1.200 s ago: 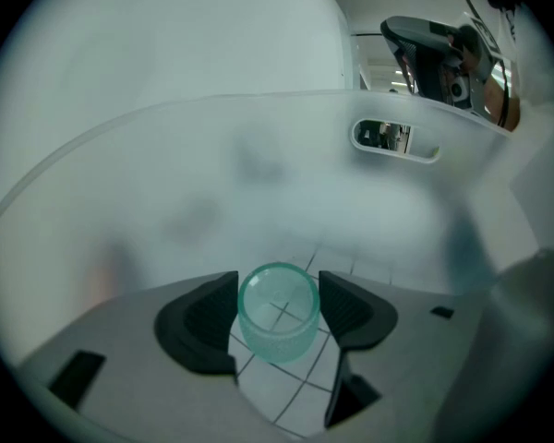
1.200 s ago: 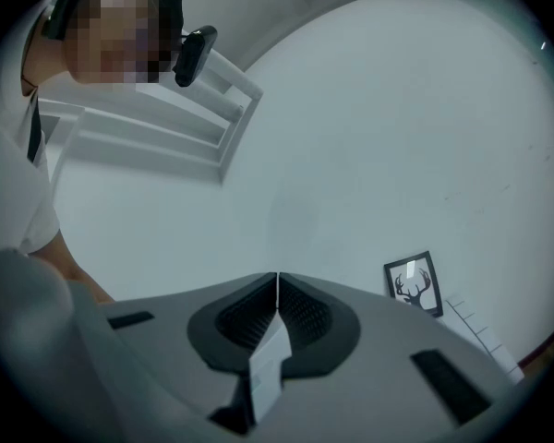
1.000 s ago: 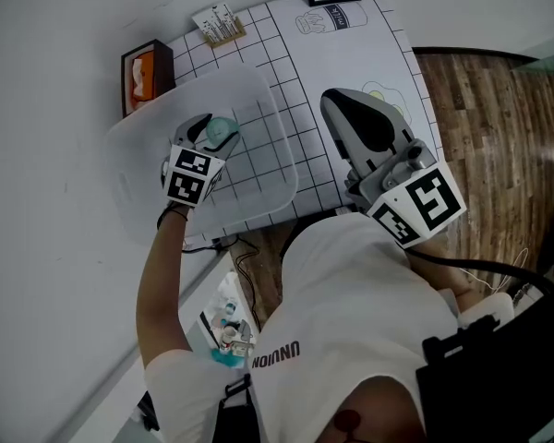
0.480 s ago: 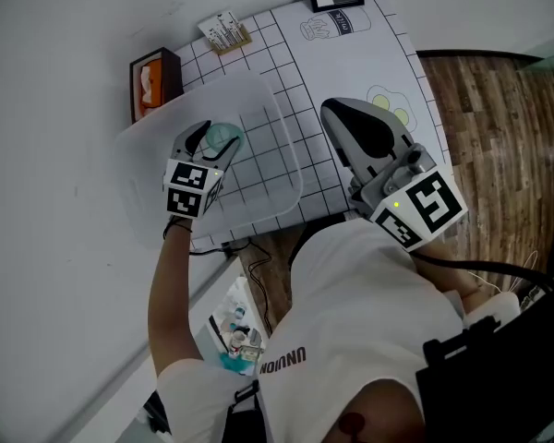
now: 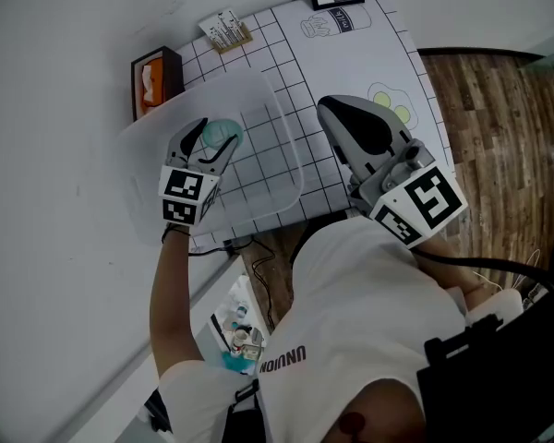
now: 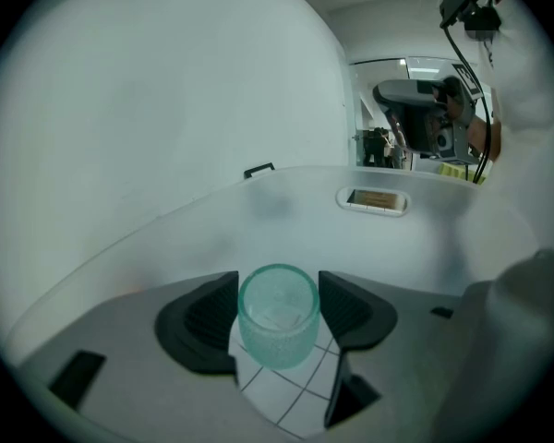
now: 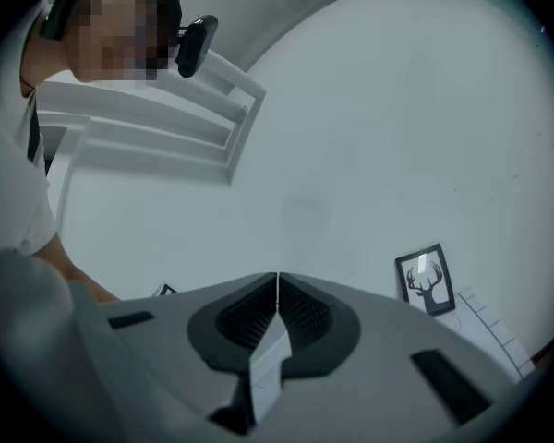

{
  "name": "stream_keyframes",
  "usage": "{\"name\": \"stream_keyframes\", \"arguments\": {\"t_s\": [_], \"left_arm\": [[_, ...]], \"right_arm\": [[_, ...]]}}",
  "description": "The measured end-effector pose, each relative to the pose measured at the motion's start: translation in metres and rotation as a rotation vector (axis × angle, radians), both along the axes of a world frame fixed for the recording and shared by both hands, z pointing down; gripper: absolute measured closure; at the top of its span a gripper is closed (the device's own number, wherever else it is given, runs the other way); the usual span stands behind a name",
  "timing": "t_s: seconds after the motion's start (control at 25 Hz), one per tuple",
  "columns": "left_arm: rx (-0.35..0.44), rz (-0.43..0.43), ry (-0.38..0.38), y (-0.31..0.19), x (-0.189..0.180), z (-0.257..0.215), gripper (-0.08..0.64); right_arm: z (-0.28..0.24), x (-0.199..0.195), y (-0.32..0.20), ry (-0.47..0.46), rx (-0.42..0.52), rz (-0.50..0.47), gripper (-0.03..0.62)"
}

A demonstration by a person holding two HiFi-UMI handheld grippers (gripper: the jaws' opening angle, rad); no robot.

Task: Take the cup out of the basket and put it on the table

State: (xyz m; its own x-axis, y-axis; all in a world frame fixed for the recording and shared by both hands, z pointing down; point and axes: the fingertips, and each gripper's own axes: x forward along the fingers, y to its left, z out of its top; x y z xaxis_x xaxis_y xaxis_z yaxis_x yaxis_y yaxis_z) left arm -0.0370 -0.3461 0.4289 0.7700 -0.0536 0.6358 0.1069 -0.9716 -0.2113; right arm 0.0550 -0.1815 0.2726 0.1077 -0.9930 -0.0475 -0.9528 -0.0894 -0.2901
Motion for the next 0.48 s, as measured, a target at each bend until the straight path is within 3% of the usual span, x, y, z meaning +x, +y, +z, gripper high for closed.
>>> {"name": "stream_keyframes", "arguments": {"t_s": [0.48], "left_arm": [[0.01,-0.05,0.102,-0.008,0.003,-0.03,0.276]], "right_arm": [[0.0,-0.001,-0.001,0.001,-0.005,-0.017,0.571]]}}
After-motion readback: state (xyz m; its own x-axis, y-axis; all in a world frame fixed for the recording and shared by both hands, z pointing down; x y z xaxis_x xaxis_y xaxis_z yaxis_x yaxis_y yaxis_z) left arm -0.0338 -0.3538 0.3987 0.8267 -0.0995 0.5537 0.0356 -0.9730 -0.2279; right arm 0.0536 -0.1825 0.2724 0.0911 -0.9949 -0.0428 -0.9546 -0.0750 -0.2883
